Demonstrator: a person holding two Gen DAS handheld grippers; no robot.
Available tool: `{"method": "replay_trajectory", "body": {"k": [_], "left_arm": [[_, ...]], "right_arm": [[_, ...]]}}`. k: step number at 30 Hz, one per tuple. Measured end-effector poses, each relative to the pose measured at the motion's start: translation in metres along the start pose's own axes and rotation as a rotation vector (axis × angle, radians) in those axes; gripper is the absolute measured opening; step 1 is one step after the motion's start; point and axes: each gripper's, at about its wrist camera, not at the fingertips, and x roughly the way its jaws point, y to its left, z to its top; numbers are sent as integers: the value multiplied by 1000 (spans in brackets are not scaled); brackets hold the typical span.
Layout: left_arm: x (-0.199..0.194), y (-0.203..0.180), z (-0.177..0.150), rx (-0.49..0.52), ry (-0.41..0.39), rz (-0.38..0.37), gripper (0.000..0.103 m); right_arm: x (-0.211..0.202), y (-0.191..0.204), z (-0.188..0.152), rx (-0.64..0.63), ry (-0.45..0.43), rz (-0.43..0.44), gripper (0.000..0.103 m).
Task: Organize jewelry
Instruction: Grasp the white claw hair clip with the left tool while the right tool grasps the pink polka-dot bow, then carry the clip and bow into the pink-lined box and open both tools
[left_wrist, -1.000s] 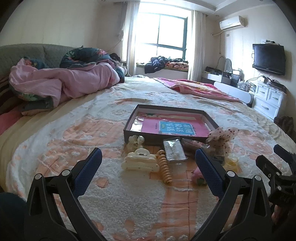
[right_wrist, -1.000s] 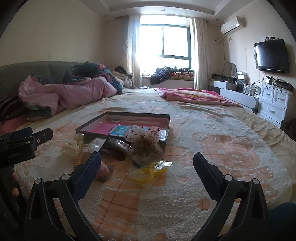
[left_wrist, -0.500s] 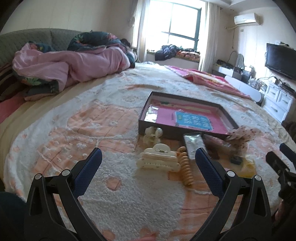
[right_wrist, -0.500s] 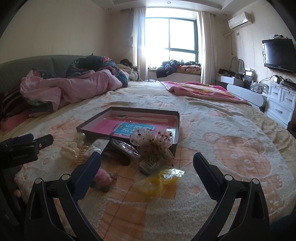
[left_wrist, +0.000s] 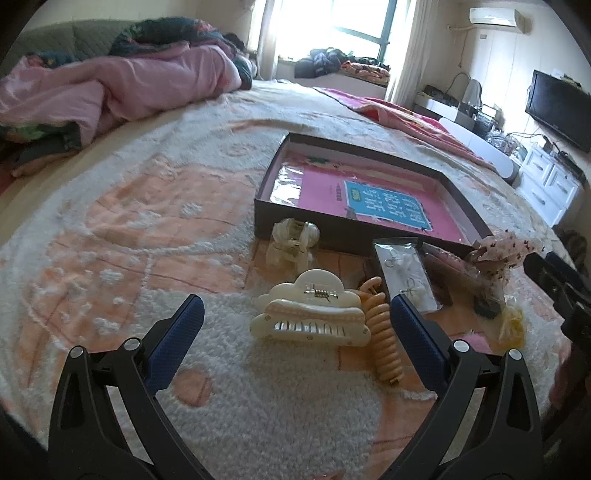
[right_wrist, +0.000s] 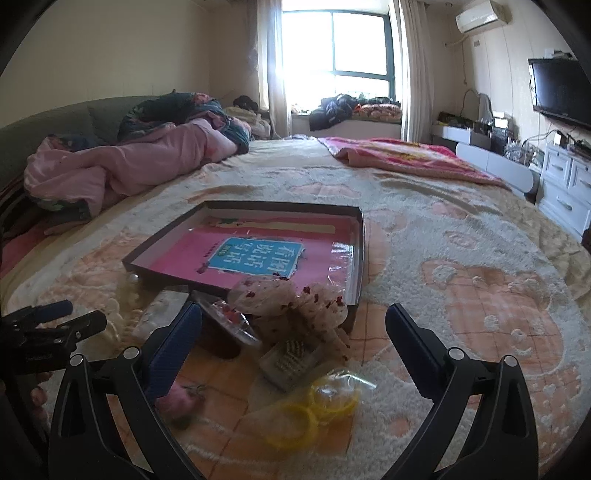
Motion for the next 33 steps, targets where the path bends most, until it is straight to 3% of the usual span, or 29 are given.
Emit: {"method": "replay_trajectory", "body": {"k": [5,11,16,18,21,26,33], "left_arm": [[20,0,1,12,62,32,92],[27,1,0,25,93,10,87],[40,-1,4,38,119,-42,73],[39,-4,3,54,117,-54,65],[39,-7,6,64,116,-51,65],[31,-3,8,42,103,-58,63],[8,5,20,13,39,-41,63]], "right_arm": [[17,-2,3,6,34,8,97],[39,-7,6,34,89,34,96],[46,-10,7,55,95,60,64],[46,-10,6,51,93,72,44],[42,-13,5,53,67,84,26],[32,-20,7,67,41,104,19],[16,-35,15,116,-1,120,18]]}}
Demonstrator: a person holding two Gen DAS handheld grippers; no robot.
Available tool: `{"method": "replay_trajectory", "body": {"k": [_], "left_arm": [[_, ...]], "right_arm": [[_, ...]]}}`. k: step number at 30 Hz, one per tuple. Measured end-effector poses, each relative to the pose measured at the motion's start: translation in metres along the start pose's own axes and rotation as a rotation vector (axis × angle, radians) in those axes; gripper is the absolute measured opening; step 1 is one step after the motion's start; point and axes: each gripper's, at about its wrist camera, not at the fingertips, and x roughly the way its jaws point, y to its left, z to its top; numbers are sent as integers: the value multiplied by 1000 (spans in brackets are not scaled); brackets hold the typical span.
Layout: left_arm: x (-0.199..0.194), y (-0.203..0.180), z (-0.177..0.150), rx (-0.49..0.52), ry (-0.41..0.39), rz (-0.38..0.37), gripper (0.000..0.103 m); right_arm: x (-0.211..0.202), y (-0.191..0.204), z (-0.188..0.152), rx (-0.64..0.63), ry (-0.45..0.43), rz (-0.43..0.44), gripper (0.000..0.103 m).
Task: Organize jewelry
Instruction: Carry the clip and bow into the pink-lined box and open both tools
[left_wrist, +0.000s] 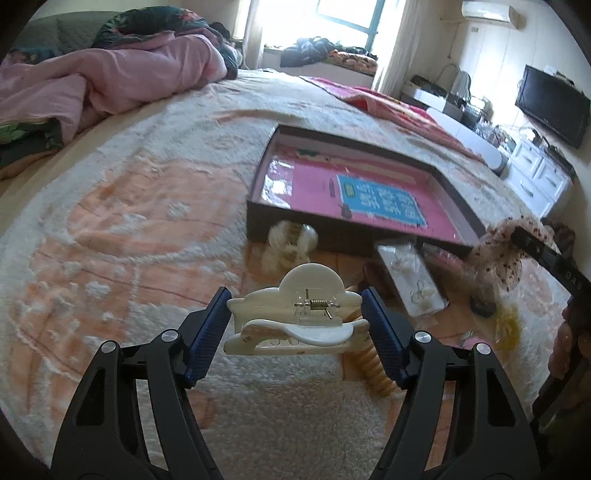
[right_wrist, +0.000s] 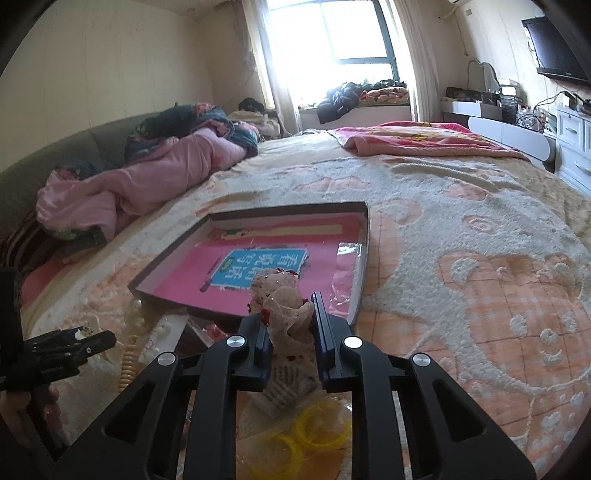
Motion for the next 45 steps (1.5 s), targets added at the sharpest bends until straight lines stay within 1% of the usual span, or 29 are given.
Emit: {"method": "replay_trajectory", "body": {"k": [6,11,17,19,21,23,26,28,31,34,40,42,44,45], "left_arm": [[-8,0,20,-1,-45,-10,63],[0,-8,43,7,-72,-23,63],[23,-23,70,27,-97,-40,63],[33,-27,77,19,-93,-60,63],[45,-32,83,35,-88,-56,63],[55,-33,86,30,-77,-63,63],[69,-31,89,19,-66,-66,63],[75,-29,90,17,-54,-69,63],[83,-25,89,16,-31,-66,63],[90,-24,85,21,-3,-64,63],[96,-25,80,39,9,-53,63],[96,-26,79,46,9,-51,63],[96,-27,79,51,9,-49,63],[95,-27,78,51,8,-48,63]], "right_arm": [[-8,-8,16,12,-42,8,18],[1,-16,31,46,-36,25,18],[21,-18,45,62,-15,45,18],[30,-16,47,58,-2,48,18],[39,-15,48,64,15,49,18],[47,-13,48,72,34,56,18],[61,-11,47,92,70,70,18],[69,-10,46,106,96,93,18],[79,-5,42,99,120,108,18],[86,-3,37,101,139,99,20],[87,-6,31,80,139,17,28],[85,-9,30,72,129,-10,35],[81,-12,29,72,116,-31,41],[80,-14,28,71,112,-38,47]]}}
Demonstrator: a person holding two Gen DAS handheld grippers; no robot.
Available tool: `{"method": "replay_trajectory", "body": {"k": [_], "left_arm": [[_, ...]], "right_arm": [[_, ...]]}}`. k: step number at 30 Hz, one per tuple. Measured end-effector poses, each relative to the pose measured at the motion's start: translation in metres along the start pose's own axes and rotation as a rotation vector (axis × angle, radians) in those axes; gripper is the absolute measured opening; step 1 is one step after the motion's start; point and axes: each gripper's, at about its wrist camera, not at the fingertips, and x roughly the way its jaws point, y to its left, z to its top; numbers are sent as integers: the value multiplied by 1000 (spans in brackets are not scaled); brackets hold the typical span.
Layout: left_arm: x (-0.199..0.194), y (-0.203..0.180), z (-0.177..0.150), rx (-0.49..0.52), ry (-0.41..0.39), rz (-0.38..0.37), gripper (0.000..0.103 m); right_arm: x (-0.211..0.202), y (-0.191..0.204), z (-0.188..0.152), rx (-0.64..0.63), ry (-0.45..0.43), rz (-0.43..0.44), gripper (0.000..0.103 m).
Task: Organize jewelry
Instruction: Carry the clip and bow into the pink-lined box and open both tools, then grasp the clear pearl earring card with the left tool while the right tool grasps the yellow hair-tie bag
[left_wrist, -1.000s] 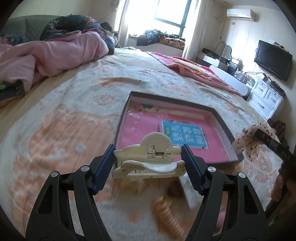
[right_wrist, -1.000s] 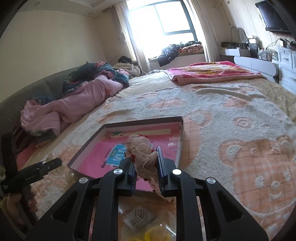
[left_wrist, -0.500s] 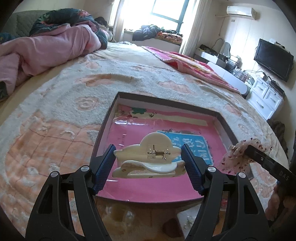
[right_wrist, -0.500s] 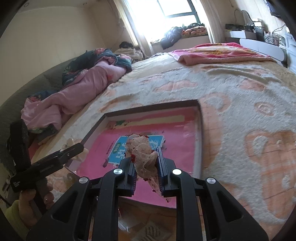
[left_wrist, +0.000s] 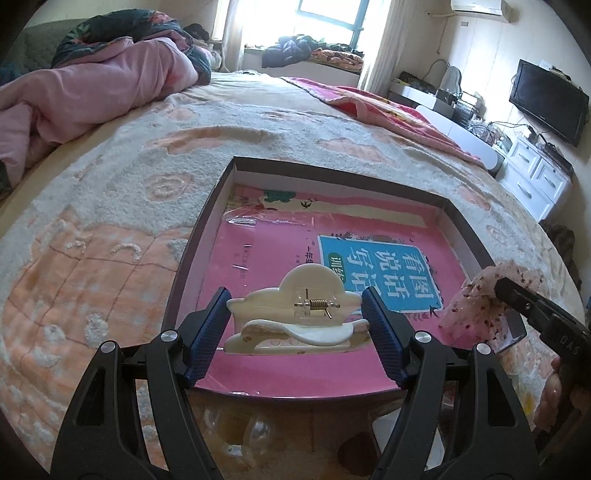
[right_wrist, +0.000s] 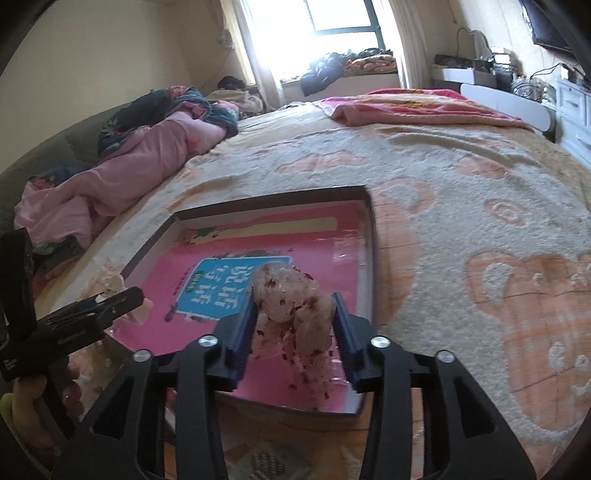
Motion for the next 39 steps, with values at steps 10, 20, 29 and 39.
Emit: {"method": "replay_trajectory", "body": {"k": [10,20,29,39], "left_arm": [[-11,1,-1,-11,-26,13,73],[-48,-2,-12,-21,-98,10,91],[-82,-10,-22,-7,-181,6,92],[-101,-25,-31,25,-203,-25,92]], "right_arm": [[-32,-2,-11,-37,-110,-60,79],[-66,12,-23,-127,-189,-62,91],[-90,23,-37,-167,-228,-53,94],[-108,30,-53,-222,-236,-51,94]]}}
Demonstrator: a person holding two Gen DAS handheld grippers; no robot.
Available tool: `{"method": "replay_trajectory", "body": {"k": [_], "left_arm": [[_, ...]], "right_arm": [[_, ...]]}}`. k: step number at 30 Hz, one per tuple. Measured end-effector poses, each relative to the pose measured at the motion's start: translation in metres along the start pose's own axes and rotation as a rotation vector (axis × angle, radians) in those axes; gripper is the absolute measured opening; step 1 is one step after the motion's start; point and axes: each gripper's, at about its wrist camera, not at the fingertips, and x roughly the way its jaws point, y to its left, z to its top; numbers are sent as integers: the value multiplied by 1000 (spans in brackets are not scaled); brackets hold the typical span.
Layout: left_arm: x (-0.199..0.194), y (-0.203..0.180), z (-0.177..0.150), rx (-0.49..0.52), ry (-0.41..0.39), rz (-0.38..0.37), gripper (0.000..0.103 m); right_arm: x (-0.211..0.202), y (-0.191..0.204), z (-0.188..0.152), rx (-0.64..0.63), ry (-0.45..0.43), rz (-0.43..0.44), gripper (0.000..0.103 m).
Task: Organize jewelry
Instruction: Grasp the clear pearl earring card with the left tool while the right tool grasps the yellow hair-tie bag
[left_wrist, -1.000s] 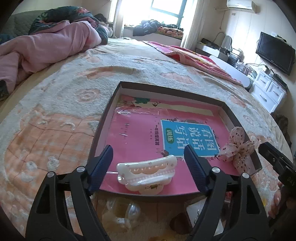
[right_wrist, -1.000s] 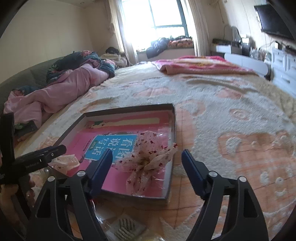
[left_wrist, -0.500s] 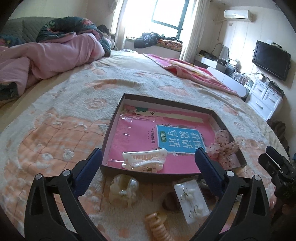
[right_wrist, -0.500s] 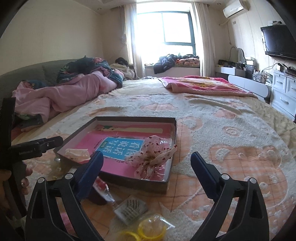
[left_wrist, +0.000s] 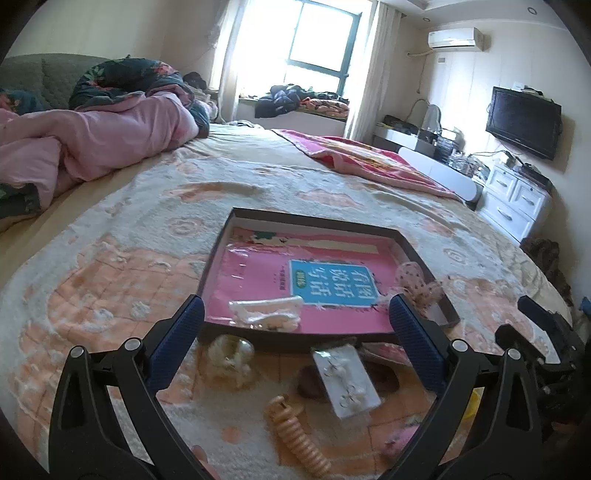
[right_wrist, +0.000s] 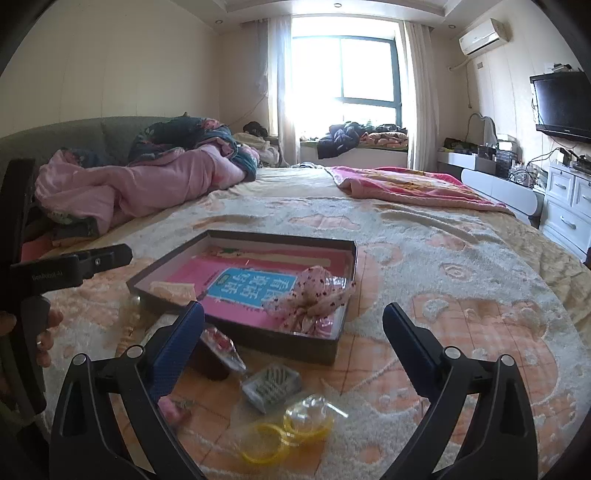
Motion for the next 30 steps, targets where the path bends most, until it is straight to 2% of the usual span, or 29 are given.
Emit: {"method": "replay_trajectory", "body": {"k": [5,17,25,30], "left_arm": [[-1,-5,-9,8,31,-17,92],[17,-29,-35,78,162,-64,91],[37,-41,-48,110,234,-62,91],[46,-42,-50,111,248,-51,85]], "right_arm": [[-5,-1,-9,-10,31,3,94],[-10,-5,-32,-13,128,21,95],[14,-8,-49,0,257,45,96],[28,-10,-56,23,306,45,96]]}}
